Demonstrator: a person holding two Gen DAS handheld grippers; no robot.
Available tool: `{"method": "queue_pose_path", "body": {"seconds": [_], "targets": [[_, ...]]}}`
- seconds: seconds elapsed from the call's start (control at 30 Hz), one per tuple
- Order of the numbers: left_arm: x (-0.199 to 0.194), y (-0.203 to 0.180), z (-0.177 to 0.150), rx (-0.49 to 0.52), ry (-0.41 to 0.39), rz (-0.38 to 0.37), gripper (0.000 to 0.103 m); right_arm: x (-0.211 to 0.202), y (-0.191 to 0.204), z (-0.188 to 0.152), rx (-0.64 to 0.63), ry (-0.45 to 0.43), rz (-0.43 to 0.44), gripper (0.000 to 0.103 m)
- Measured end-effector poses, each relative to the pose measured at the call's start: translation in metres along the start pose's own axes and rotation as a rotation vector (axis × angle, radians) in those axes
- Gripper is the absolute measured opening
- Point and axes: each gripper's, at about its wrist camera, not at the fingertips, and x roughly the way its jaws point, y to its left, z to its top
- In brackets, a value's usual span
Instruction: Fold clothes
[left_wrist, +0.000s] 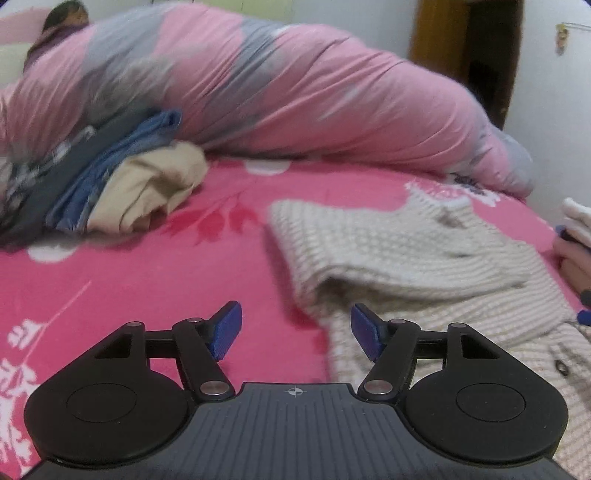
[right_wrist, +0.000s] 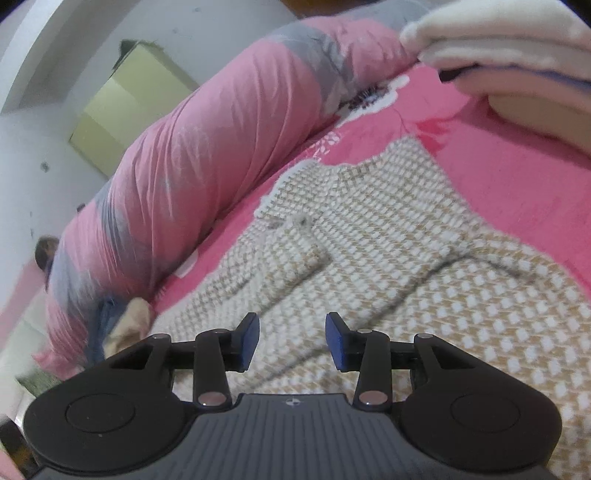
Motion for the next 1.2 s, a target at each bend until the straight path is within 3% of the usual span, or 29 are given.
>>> {"method": "queue_pose_path", "body": {"seconds": [0.2, 0.3, 0.47, 0.63, 0.73, 0.77, 0.8, 1.07, 1.2], "targets": [[0.025, 0.008, -0.003, -0.043, -0.012, -0.046, 0.066, 0.029, -0.015, 0.016, 0.213, 0.064, 0.04, 0.044], [0.035, 0.007, -0.007, -0.04, -0.031, -0.043, 0.065, 0.048, -0.019, 0.024, 0.266, 0.064, 0.015, 0.045], [0.047, 0.02, -0.022, -0.07, -0.032, -0.071, 0.065, 0.087, -0.02, 0.037, 0.288, 0.071, -0.057, 0.045], [0.057, 0.035, -0.026, -0.177, -0.011, -0.117, 0.065, 0.125, -0.004, 0.049, 0.203, 0.072, -0.133, 0.045], [0.058, 0.033, -0.028, -0.169, -0.021, -0.102, 0.065, 0.137, 0.012, 0.049, 0.134, 0.023, -0.189, 0.031], [0.057, 0.03, -0.029, -0.156, -0.025, -0.094, 0.065, 0.139, 0.017, 0.049, 0.121, 0.013, -0.197, 0.022], [0.057, 0.029, -0.029, -0.146, -0.028, -0.089, 0.065, 0.138, 0.023, 0.049, 0.102, 0.001, -0.192, 0.013], [0.055, 0.025, -0.031, -0.115, -0.03, -0.086, 0.065, 0.036, 0.083, 0.067, -0.113, -0.281, -0.032, 0.011], [0.055, 0.023, -0.031, -0.099, -0.028, -0.089, 0.065, -0.006, 0.072, 0.067, -0.161, -0.382, -0.073, 0.011]]}}
